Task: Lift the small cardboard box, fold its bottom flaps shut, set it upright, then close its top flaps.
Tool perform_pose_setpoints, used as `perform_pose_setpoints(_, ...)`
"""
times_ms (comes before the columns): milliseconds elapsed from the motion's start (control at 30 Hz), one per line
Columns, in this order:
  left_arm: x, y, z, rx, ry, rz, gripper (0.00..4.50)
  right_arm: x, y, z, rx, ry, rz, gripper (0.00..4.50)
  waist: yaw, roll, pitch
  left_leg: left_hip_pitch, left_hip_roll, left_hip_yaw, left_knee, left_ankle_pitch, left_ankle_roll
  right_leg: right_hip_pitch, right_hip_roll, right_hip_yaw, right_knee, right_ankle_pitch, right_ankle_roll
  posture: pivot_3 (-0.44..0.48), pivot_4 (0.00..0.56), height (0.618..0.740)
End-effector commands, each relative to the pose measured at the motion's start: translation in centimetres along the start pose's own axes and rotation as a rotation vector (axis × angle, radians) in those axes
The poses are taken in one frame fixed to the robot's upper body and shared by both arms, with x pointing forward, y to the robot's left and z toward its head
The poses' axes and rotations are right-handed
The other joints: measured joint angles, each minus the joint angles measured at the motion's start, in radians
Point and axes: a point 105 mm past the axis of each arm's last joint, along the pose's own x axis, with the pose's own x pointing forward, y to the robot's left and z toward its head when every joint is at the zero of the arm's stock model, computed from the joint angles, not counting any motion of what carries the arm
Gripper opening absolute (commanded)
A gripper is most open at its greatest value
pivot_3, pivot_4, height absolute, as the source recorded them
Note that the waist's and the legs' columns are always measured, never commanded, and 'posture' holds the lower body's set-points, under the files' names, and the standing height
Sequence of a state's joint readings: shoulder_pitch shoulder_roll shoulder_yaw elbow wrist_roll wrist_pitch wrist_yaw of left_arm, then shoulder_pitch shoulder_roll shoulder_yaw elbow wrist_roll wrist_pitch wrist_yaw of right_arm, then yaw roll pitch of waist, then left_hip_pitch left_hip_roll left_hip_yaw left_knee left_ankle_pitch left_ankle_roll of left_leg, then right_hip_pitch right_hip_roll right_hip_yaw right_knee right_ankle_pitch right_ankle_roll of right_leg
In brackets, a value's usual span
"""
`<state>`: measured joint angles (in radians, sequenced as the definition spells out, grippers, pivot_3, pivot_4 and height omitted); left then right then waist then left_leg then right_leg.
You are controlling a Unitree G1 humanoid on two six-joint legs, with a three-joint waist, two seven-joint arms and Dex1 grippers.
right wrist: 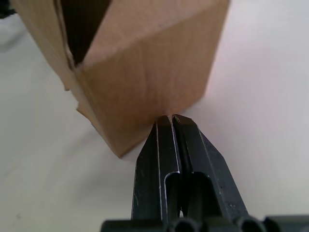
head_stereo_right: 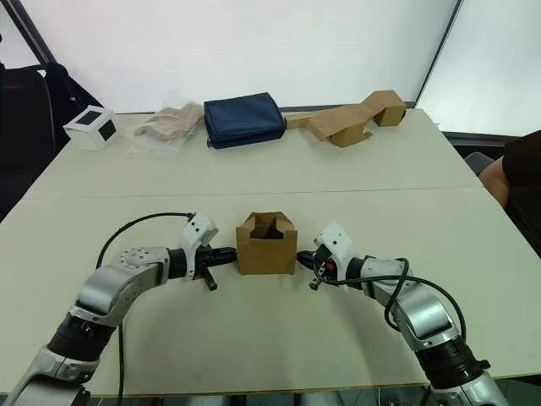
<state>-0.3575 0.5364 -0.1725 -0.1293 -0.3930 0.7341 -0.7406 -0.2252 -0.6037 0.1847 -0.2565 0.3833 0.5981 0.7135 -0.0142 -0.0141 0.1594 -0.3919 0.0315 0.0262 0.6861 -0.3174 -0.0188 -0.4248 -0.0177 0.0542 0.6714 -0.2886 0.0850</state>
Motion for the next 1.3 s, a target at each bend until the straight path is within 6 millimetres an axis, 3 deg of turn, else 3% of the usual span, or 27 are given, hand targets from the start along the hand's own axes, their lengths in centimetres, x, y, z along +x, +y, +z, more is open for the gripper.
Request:
perform_pose_setpoints(33, -0.4, -0.8, 0.7, 0.027, -0.016, -0.042, 0.02, 0.1, 2.4, 0.9, 0.007, -0.031, 0.098, 0.00, 0.001, 0.000, 0.000, 0.000, 0.000, 0.000, 0.000, 0.000, 0.000, 0.000, 0.000, 0.000, 0.000, 0.000, 0.000, 0.000, 0.150, 0.740)
perform_pose_setpoints(367, -1.1, -2.5, -0.5, 0.006, 0.042, -0.130, 0.02, -0.1, 2.1, 0.3, -0.002, 0.000, 0.072, 0.00, 0.001, 0.000, 0.000, 0.000, 0.000, 0.000, 0.000, 0.000, 0.000, 0.000, 0.000, 0.000, 0.000, 0.000, 0.000, 0.000, 0.150, 0.740)
perform_pose_setpoints(633, -2.2, -1.2, -0.3, 0.000, 0.037, -0.103, 0.02, -1.1, 0.7, 0.9, -0.072, 0.009, 0.018, 0.00, 0.000, 0.000, 0.000, 0.000, 0.000, 0.000, 0.000, 0.000, 0.000, 0.000, 0.000, 0.000, 0.000, 0.000, 0.000, 0.000, 0.150, 0.740)
perform_pose_setpoints(833, -4.0, 1.5, 2.5, -0.080, -0.073, -0.110, 0.02, -3.8, -0.6, 4.8, -0.106, -0.050, 0.016, 0.00, 0.002, 0.000, 0.000, 0.000, 0.000, 0.000, 0.000, 0.000, 0.000, 0.000, 0.000, 0.000, 0.000, 0.000, 0.000, 0.000, 0.150, 0.740)
perform_pose_setpoints(1033, -4.4, 0.8, 6.1, -0.083, -0.137, -0.262, 0.02, -5.3, -0.3, 8.7, -0.145, -0.110, 0.085, 0.00, 0.001, 0.000, 0.000, 0.000, -0.001, 0.000, 0.000, 0.000, 0.000, 0.001, 0.000, -0.001, -0.002, 0.000, 0.000, 0.000, 0.150, 0.740)
perform_pose_setpoints(1167, -3.5, 0.6, 6.9, -0.034, -0.123, -0.308, 0.02, -4.6, 0.2, 9.5, -0.156, -0.133, 0.120, 0.00, 0.000, 0.000, 0.000, 0.000, -0.001, 0.000, 0.000, 0.000, 0.000, 0.001, 0.000, -0.001, -0.001, 0.000, 0.000, 0.000, 0.150, 0.740)
perform_pose_setpoints(1300, -3.0, 0.3, 7.2, -0.025, -0.121, -0.354, 0.02, -3.6, 0.7, 8.7, -0.170, -0.095, 0.151, 0.00, 0.000, 0.000, 0.000, 0.000, -0.001, 0.000, 0.000, 0.000, 0.000, 0.001, 0.000, -0.001, -0.001, 0.000, 0.000, 0.000, 0.150, 0.740)
